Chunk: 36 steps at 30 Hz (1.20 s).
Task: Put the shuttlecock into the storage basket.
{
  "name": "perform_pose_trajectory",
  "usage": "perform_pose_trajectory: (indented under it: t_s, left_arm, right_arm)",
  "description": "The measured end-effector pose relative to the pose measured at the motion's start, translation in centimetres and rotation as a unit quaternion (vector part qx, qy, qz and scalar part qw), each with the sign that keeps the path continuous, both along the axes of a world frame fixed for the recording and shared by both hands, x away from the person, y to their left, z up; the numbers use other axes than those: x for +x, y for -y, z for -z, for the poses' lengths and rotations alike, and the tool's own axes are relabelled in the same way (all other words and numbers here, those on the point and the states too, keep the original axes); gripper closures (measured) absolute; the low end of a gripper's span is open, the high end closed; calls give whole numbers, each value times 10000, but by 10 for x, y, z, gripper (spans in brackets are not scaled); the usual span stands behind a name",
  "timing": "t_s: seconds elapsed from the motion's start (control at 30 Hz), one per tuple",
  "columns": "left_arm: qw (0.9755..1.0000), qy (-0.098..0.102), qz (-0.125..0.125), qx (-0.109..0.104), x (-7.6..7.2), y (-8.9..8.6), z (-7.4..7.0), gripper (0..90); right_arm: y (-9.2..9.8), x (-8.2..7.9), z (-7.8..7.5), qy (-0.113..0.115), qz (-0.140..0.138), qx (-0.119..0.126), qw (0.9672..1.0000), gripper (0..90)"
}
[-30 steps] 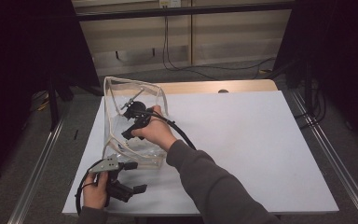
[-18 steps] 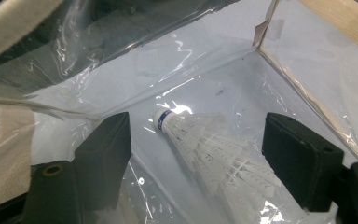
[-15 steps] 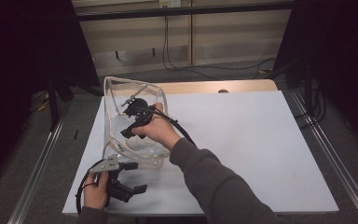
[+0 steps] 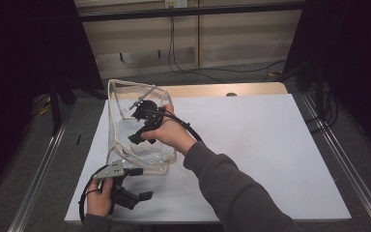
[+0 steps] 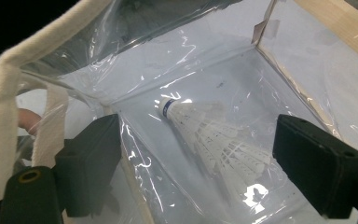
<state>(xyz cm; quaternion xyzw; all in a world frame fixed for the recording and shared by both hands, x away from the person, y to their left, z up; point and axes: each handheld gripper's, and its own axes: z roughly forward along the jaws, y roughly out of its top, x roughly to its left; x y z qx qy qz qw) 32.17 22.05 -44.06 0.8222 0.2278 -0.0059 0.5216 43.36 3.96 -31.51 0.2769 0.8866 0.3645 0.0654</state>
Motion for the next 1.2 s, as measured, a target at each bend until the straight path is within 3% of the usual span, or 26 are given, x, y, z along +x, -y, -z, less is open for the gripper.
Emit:
perform_pose_trajectory:
  t_s: [1.2]
  left_arm:
    - [10000, 61, -11, 27, -1, 2, -3, 29]
  right_arm:
    - [29, -21, -19, -16, -236, 249, 9994, 84]
